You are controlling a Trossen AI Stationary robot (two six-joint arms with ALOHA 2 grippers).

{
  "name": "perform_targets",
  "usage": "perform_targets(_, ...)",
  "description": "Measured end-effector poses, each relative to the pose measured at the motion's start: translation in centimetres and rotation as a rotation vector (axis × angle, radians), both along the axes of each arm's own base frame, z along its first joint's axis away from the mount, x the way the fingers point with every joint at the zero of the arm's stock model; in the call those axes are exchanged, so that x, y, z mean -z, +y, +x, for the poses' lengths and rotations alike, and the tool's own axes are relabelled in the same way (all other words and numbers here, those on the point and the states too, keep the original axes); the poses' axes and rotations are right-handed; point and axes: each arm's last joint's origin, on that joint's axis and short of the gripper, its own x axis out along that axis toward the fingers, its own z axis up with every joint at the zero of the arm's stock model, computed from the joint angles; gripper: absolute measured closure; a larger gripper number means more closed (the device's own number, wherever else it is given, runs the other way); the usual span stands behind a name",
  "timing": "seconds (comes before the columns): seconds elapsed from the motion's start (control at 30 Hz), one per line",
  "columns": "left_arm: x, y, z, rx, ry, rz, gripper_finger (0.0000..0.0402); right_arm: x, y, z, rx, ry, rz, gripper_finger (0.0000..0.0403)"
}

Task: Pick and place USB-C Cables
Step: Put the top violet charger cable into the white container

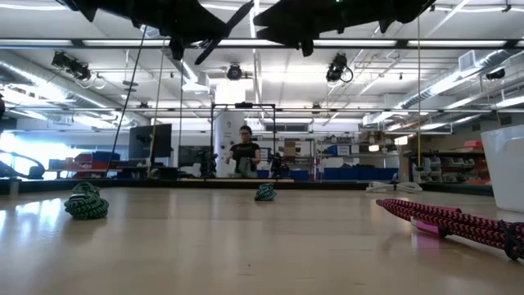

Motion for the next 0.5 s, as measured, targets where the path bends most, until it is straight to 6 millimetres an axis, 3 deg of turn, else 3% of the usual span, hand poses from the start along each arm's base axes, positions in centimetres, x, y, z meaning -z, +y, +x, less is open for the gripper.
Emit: perform_targets(0.5, 1.0, -0.2, 1.7, 0.013, -0.003, 0.027, 0.0372, -0.3, 1.1, 0.7, -0.036, -0.091, -0.002, 0.0208)
